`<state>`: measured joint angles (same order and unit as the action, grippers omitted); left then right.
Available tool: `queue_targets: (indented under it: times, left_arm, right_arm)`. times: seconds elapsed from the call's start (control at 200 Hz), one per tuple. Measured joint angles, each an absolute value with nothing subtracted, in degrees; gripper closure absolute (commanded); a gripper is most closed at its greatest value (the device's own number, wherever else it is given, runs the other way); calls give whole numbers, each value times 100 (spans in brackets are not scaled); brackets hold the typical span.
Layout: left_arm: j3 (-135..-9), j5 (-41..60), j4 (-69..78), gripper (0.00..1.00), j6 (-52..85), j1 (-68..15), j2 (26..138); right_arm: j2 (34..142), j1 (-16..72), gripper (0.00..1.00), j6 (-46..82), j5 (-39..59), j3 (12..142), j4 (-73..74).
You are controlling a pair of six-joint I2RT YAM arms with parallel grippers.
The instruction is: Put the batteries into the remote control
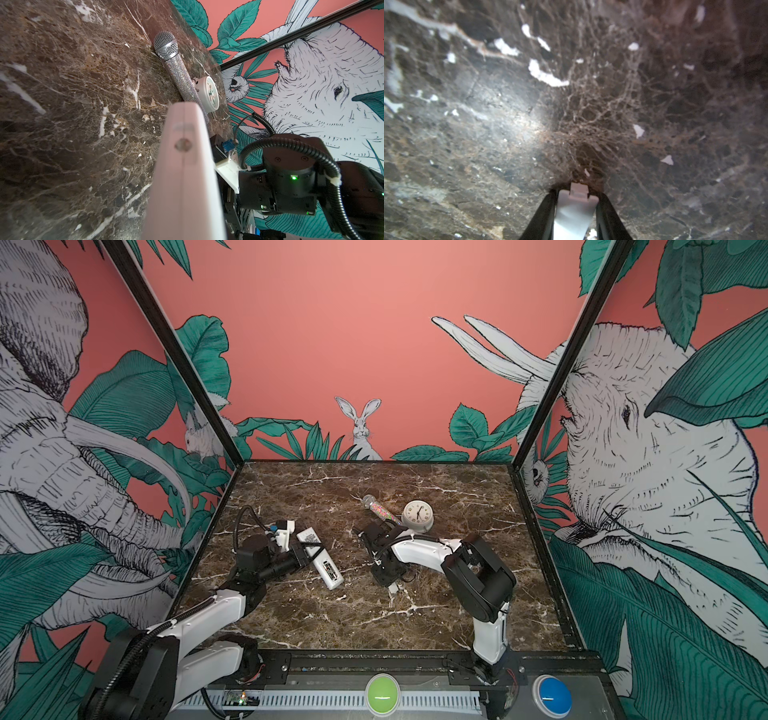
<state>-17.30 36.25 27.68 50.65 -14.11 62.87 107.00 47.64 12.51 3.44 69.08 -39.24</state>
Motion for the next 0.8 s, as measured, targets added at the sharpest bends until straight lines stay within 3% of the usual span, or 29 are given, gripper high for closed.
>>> queue_targets:
  times: [0.43,0.8]
  left_arm:
    - [-1706,3627,2781,100,5028,-1411,6254]
    - [-1680,3618,2934,100,4958,-1411,6049]
  right_arm:
    - [10442,5039,81,1127,233,6639,-3629]
    - [8783,5398,86,1116,231,5911,-2687]
